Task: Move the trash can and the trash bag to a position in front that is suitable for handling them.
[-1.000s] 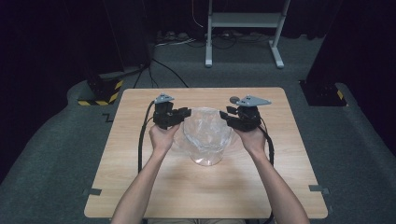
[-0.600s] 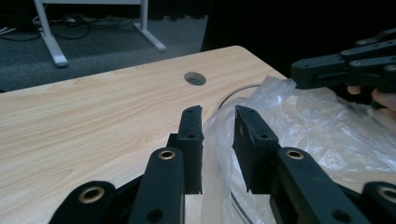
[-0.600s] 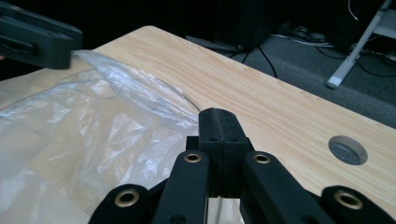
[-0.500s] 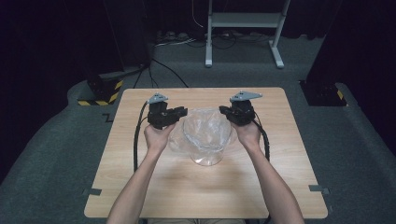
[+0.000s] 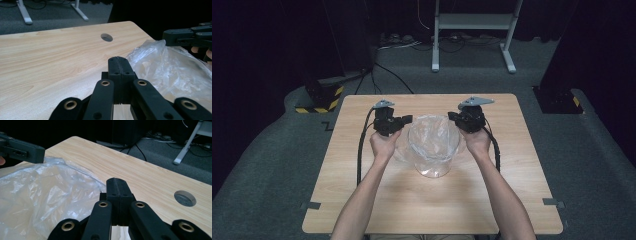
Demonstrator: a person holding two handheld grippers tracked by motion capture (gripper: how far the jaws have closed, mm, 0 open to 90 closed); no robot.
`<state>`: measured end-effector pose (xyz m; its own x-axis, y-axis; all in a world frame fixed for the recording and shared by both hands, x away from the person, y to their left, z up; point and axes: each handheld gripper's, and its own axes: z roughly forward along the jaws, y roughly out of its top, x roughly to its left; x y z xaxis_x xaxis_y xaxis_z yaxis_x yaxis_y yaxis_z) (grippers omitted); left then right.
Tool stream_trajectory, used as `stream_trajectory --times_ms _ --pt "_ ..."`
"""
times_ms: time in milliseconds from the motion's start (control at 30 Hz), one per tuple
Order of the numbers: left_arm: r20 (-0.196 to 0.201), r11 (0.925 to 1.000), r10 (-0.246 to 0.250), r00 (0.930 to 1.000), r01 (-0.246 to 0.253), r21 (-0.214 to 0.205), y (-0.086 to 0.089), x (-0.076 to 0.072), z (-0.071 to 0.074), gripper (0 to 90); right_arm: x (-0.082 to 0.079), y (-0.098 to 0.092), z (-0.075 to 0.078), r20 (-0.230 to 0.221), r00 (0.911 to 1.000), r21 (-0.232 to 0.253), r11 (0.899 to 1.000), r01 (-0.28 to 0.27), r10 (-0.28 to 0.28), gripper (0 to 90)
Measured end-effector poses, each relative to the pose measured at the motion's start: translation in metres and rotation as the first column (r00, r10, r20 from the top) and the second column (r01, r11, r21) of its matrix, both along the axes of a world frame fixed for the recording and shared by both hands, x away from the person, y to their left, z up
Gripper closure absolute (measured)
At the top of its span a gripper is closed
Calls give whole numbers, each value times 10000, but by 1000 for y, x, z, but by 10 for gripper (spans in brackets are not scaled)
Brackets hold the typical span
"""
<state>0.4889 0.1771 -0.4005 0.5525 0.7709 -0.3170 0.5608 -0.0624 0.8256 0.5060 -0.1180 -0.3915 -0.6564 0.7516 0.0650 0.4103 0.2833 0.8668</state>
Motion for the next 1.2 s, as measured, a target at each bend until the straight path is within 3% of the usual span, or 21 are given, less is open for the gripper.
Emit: stream_trajectory --times_ms 567,733,933,1200 --pt "-837 9999 76 9965 -85 -104 2 5 -20 896 2 -8 -9 -474 9989 200 9998 -27 36 890" --pt "-365 9995 326 9988 -326 4 4 -4 -10 759 -3 -15 -9 -459 9986 463 9985 296 -275 784" --pt "249 9964 808 9964 -802 -260 11 -17 6 572 -18 -30 -3 -156 9980 644 9959 628 -620 696" --pt "725 9994 282 9970 -267 -216 1 -32 15 508 -46 -45 2 -7 9998 969 9951 218 -218 657"
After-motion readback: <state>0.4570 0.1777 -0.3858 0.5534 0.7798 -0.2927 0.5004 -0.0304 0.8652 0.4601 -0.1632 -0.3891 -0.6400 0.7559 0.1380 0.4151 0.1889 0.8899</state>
